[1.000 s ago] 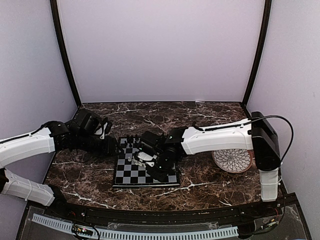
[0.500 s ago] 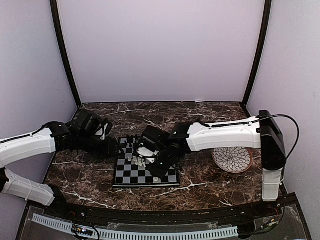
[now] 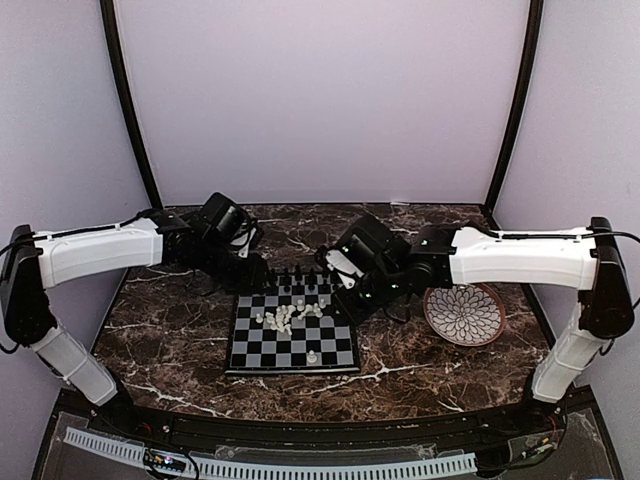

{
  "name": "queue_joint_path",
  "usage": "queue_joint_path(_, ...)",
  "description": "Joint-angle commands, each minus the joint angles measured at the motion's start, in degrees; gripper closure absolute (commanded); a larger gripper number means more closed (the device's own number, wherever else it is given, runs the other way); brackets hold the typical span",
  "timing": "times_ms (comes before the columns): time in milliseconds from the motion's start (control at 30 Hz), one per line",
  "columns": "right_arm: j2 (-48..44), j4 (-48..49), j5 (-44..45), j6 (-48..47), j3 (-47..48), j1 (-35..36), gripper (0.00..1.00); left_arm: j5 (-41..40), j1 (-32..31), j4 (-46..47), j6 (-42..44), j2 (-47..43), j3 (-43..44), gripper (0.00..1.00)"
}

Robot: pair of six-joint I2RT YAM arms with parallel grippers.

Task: Set up the chess pieces on the board
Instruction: Pick up the bishop from the chessboard.

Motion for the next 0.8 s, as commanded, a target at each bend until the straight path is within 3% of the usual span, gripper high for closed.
queue_joint_path(0,-1.2,3.2,1.5,1.6,-0.4,-0.6,0.71,2.0,-0.8,-4.8,5.0,6.1,4.8,0.56)
queue_joint_path(233,-2.7,3.6,1.5,0.4,-2.1,-1.0,0.71,2.2,-1.3,-7.2,5.4,12.4,9.8,0.67)
queue_joint_path(767,-2.3,3.9,0.3,-1.9,-2.1,-1.9,0.70,0.9,-2.0,-12.1,6.2,19.7,14.5,0.70)
